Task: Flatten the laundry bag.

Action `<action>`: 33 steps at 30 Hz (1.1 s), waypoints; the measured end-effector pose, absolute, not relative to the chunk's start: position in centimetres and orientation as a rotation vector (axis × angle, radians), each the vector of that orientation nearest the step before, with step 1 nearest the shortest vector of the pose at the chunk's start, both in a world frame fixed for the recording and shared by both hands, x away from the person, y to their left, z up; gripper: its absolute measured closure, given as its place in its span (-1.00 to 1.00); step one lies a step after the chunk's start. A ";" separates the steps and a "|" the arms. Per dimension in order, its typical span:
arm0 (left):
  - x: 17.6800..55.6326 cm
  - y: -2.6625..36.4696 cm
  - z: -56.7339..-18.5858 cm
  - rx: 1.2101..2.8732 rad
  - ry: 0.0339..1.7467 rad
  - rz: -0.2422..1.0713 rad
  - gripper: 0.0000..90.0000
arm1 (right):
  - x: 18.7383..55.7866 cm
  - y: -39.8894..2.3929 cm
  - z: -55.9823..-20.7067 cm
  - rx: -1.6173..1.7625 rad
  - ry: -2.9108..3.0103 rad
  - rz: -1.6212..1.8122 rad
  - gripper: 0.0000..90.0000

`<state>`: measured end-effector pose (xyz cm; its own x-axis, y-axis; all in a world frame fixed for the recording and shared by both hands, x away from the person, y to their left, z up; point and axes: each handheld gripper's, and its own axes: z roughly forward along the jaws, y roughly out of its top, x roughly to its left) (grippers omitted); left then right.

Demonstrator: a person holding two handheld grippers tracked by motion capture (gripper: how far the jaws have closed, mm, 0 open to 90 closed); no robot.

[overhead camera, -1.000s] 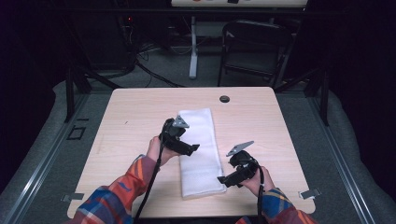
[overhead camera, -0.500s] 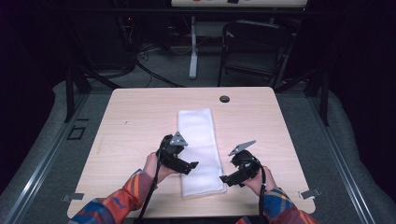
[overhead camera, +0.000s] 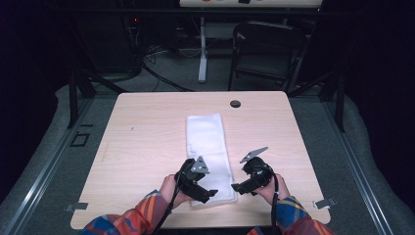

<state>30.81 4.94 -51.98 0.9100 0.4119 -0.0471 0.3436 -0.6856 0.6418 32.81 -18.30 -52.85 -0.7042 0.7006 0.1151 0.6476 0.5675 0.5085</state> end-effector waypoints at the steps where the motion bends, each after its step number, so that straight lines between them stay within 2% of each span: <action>1: 30.7 4.7 -52.1 2.398 0.521 0.131 -0.54 | 32.8 -18.3 -52.9 1.161 2.687 0.811 -0.68; 6: 30.0 3.4 -52.8 2.422 0.462 0.101 -0.41 | 33.0 -18.3 -53.2 1.176 2.687 0.806 -0.61; 15: 29.6 2.1 -54.4 2.494 0.389 0.083 -0.07 | 33.1 -18.2 -53.3 1.167 2.691 0.784 -0.53; 21: 30.0 1.8 -56.0 2.566 0.393 0.074 0.15 | 33.1 -18.2 -53.3 1.166 2.691 0.788 -0.44; 26: 30.5 2.2 -56.0 2.539 0.413 0.027 0.39 | 33.0 -18.1 -53.4 1.175 2.696 0.780 -0.35; 33: 30.8 2.4 -55.9 2.524 0.434 -0.027 0.53 | 33.1 -18.1 -53.4 1.160 2.702 0.784 -0.29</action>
<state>30.84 2.37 -55.89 0.9470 0.3009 -0.1124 0.3127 -0.7833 0.5373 33.08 -18.08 -53.44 -0.7052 0.7007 0.1084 0.6499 0.5777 0.4939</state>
